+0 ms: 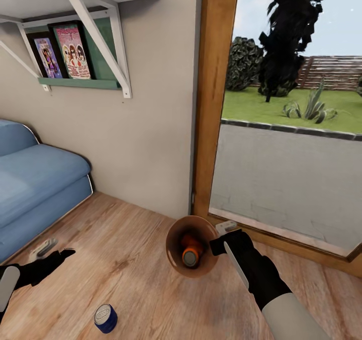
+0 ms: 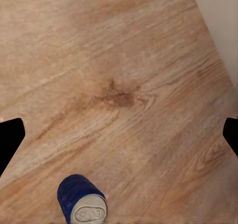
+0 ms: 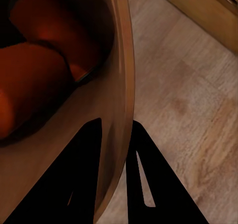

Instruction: Put the three can of soda from the living room inside the tash can in the kitchen.

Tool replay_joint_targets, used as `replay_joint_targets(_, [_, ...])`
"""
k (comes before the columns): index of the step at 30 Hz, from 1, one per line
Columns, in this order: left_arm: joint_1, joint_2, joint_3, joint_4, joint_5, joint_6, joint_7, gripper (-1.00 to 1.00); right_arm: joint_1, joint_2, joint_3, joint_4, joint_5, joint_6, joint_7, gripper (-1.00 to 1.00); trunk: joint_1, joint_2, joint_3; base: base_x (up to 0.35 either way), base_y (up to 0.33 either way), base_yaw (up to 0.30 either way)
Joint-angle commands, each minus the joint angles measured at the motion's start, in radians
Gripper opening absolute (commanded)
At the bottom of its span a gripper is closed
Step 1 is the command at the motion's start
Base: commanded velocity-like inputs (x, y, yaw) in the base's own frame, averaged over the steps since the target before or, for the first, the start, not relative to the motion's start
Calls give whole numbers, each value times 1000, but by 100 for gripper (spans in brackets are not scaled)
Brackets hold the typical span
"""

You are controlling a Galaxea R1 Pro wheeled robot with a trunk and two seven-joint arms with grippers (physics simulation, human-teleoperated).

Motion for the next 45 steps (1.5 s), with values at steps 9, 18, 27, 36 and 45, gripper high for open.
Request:
replay_joint_targets(9, [-2,-12,-15,-15,-79,92,2,100,0,0,0,-1,-7,2,4,-100,0,0,0,0,0,0])
replay_joint_targets(18, [-89,-131,-64,-17,-98,207,116,100,0,1,0,-1,-8,4,4,-100,3,-1,-23,0,0,0])
replay_joint_targets(27, [-173,-199,-194,-53,-99,208,229,100,0,0,0,-2,-7,6,4,-100,7,-4,-58,0,0,0])
replay_joint_targets(36, [-181,-194,-198,-64,-99,196,247,100,-13,82,1,-78,1,93,2,-100,7,-4,-62,0,0,0])
replay_joint_targets(45, [-182,-194,-197,-52,-99,191,302,100,-61,115,-5,-208,5,93,-5,-100,7,-4,-62,0,0,0])
